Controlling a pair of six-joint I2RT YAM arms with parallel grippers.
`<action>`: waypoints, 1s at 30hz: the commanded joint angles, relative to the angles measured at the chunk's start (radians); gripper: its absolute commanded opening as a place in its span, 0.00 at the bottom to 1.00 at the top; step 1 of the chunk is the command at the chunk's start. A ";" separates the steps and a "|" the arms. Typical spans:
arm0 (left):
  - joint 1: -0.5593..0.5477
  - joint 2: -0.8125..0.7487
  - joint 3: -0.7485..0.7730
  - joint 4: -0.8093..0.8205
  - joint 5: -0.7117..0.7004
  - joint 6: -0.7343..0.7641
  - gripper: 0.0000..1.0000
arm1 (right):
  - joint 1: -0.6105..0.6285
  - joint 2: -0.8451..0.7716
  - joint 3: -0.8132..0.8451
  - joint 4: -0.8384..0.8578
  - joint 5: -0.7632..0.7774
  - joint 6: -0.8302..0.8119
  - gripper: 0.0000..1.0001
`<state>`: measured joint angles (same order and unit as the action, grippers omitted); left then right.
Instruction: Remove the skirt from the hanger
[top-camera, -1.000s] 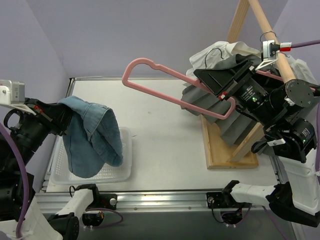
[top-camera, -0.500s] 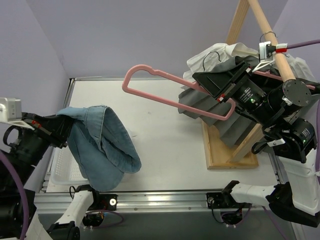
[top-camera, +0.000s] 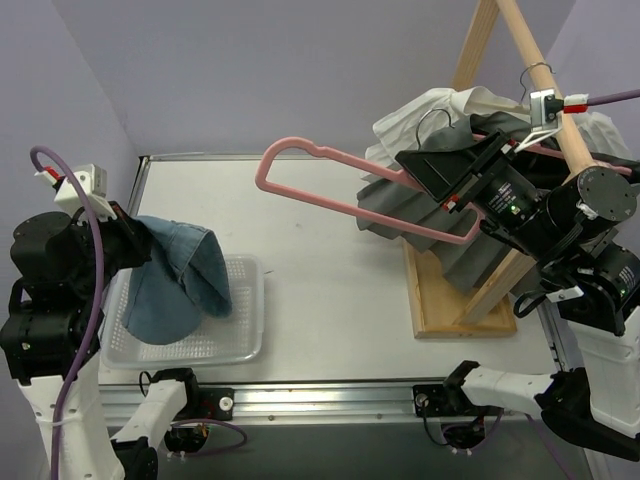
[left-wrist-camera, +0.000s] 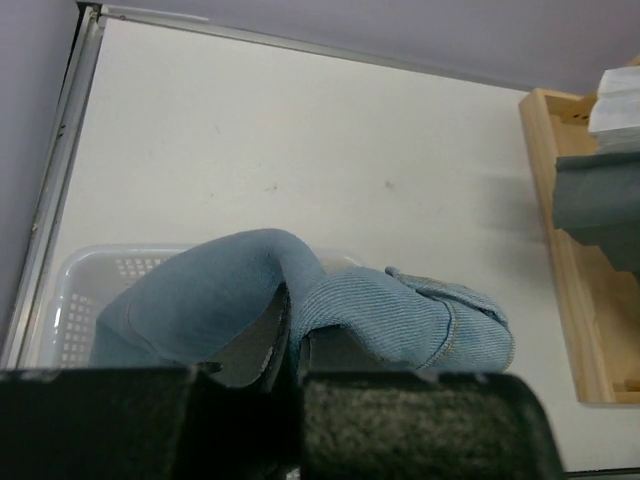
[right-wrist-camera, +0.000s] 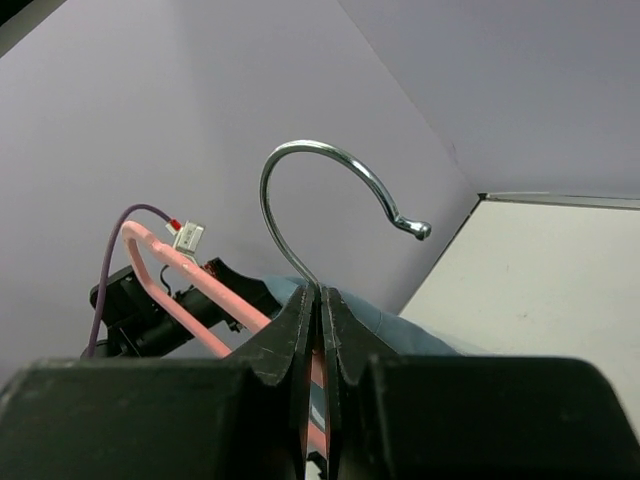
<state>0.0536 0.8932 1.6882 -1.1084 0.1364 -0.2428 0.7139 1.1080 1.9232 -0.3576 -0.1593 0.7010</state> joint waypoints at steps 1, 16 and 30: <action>-0.003 -0.002 -0.050 0.025 -0.058 0.051 0.02 | -0.002 -0.014 0.037 0.029 0.015 -0.035 0.00; 0.003 -0.030 -0.634 0.254 0.270 -0.110 0.02 | -0.002 -0.030 -0.093 0.082 -0.037 -0.015 0.00; 0.005 -0.148 -0.449 0.281 0.360 -0.246 0.73 | -0.005 0.006 -0.185 -0.010 -0.020 -0.060 0.00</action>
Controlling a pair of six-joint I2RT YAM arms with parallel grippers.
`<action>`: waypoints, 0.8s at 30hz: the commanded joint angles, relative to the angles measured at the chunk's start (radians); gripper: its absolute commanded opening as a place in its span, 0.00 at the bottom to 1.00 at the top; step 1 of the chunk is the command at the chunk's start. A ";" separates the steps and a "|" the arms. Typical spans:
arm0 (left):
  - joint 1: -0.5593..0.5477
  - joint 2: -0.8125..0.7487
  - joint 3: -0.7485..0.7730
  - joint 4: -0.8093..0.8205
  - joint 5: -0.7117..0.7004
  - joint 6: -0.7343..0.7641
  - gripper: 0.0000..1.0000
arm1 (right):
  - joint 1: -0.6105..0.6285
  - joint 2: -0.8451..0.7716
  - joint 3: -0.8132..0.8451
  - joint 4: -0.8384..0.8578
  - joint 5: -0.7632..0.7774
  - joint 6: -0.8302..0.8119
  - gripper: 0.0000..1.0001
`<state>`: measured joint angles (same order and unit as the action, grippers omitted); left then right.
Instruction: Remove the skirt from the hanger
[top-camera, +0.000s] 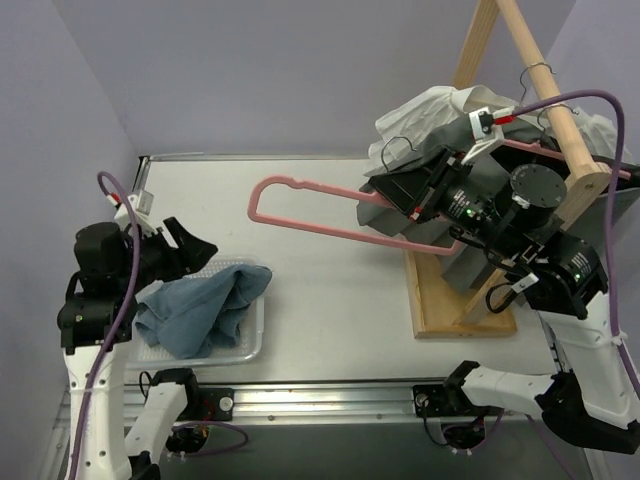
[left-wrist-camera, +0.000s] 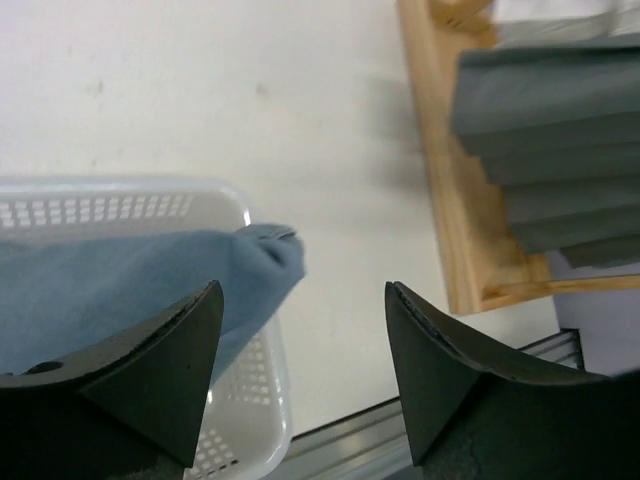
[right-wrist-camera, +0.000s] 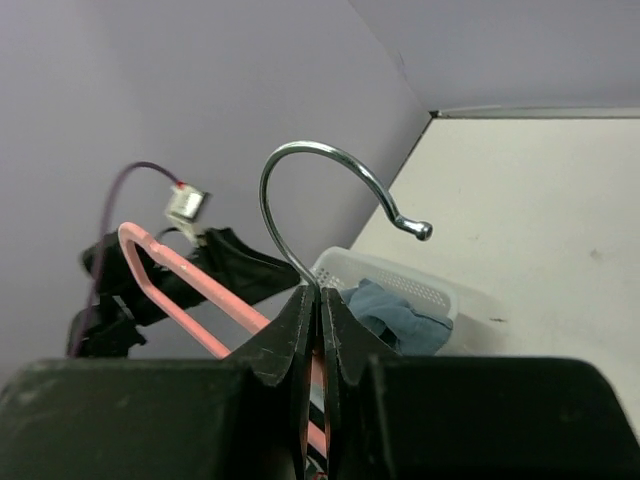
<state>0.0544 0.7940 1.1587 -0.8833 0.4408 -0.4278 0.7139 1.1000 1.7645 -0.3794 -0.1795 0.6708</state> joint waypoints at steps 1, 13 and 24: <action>0.004 -0.056 0.094 0.063 0.065 -0.071 0.75 | -0.005 0.018 -0.030 0.001 -0.002 -0.034 0.00; -0.010 0.082 0.225 0.676 0.636 -0.238 0.78 | -0.007 0.080 0.012 -0.190 -0.097 -0.168 0.00; -0.169 0.188 0.197 0.795 0.705 -0.337 0.75 | -0.007 0.115 0.041 -0.185 -0.118 -0.192 0.00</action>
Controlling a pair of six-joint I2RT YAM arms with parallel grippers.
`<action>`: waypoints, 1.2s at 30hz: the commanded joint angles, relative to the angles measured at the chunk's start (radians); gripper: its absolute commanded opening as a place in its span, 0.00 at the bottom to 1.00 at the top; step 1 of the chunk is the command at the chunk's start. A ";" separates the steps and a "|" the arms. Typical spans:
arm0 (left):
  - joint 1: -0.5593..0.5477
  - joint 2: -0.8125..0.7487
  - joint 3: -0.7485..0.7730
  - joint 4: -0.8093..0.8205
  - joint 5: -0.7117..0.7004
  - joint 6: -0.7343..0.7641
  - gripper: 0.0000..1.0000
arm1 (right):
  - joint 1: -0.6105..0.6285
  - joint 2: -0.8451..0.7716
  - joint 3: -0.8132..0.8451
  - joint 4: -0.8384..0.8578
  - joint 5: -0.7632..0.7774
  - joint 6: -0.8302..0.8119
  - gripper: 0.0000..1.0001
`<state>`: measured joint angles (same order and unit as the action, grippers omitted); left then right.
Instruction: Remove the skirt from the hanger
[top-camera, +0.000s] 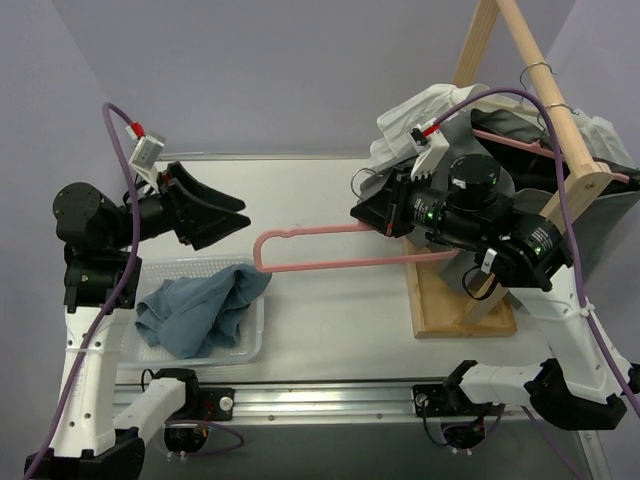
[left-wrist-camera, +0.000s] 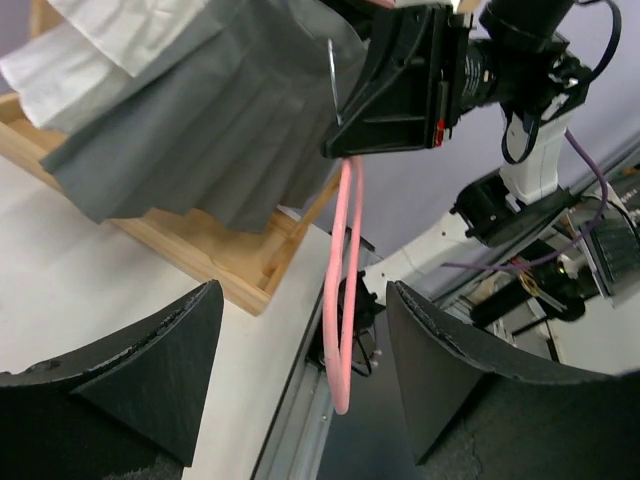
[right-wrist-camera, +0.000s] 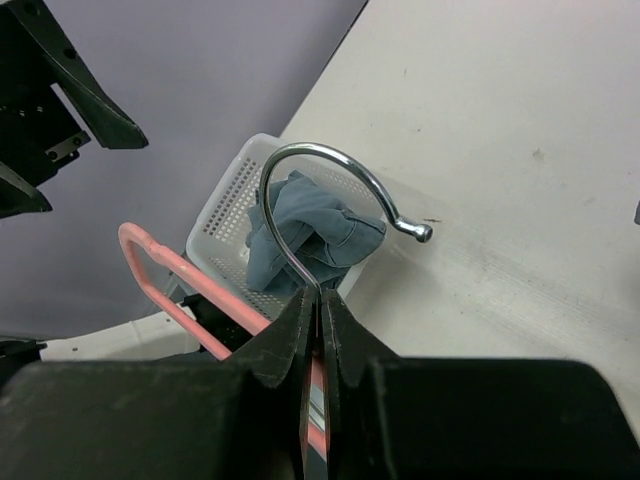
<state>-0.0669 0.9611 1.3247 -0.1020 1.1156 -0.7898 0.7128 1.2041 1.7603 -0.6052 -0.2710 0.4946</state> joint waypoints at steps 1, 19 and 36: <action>-0.063 0.025 0.054 -0.046 0.021 0.049 0.75 | -0.006 0.017 0.050 0.041 -0.025 -0.016 0.00; -0.264 0.079 0.100 -0.283 -0.073 0.208 0.40 | -0.007 0.052 0.097 0.067 -0.019 -0.010 0.00; -0.477 0.320 0.425 -0.289 -0.244 0.337 0.02 | -0.004 -0.070 0.369 0.018 -0.007 0.035 0.87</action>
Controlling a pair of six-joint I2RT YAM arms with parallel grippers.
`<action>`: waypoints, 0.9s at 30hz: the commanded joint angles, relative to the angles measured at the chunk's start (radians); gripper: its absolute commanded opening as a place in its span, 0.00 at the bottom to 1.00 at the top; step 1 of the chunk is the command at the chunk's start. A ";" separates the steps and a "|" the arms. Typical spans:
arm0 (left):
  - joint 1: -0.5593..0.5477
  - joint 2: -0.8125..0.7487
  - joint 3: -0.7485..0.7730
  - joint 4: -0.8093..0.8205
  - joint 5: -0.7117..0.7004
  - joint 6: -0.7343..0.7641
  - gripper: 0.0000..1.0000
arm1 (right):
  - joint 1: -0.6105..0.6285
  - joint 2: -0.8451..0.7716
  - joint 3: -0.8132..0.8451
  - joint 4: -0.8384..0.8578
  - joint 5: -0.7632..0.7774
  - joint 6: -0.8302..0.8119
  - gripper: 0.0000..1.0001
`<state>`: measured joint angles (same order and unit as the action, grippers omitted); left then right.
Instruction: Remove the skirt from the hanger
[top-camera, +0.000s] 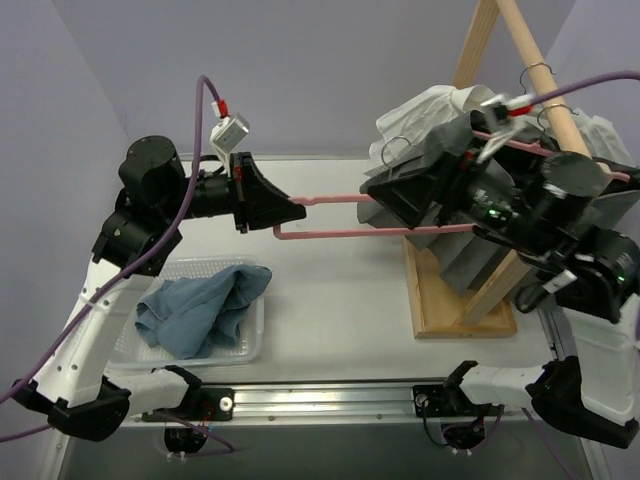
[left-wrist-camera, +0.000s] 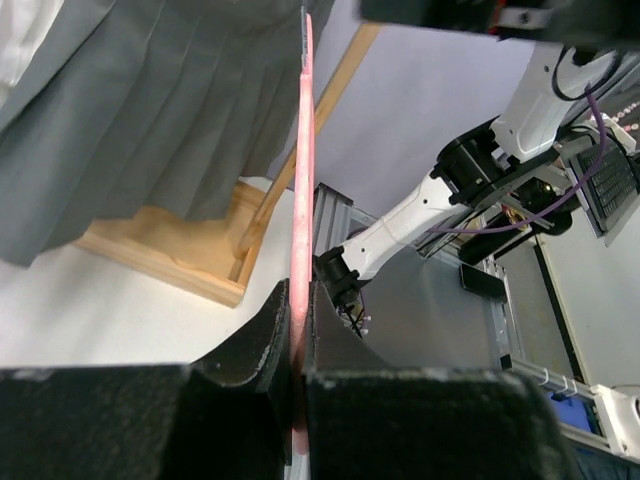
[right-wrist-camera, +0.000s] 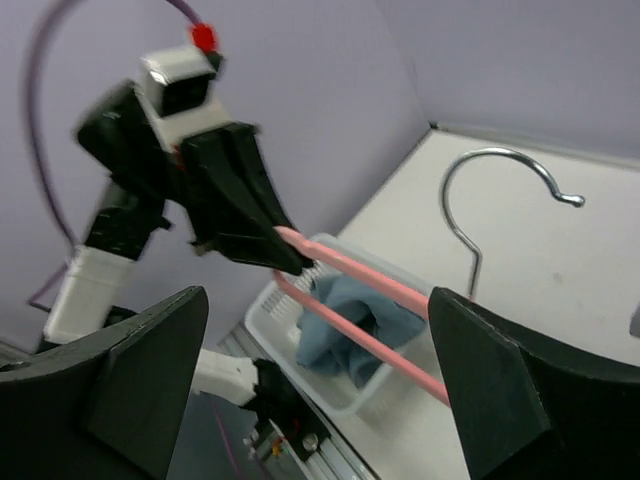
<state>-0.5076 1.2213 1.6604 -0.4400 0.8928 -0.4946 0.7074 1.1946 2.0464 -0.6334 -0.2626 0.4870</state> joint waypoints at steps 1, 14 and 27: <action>-0.042 0.087 0.105 0.059 -0.019 0.044 0.02 | 0.001 -0.066 0.127 0.040 -0.004 0.045 0.87; -0.141 0.329 0.419 0.155 0.041 0.019 0.02 | 0.171 -0.282 -0.006 0.256 0.218 0.056 0.00; -0.311 0.699 0.893 0.049 -0.015 0.038 0.02 | 0.178 -0.296 0.008 0.425 0.194 0.081 0.00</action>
<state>-0.7845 1.8675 2.4275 -0.3897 0.8909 -0.4618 0.8783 0.9001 2.0441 -0.3275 -0.0666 0.5571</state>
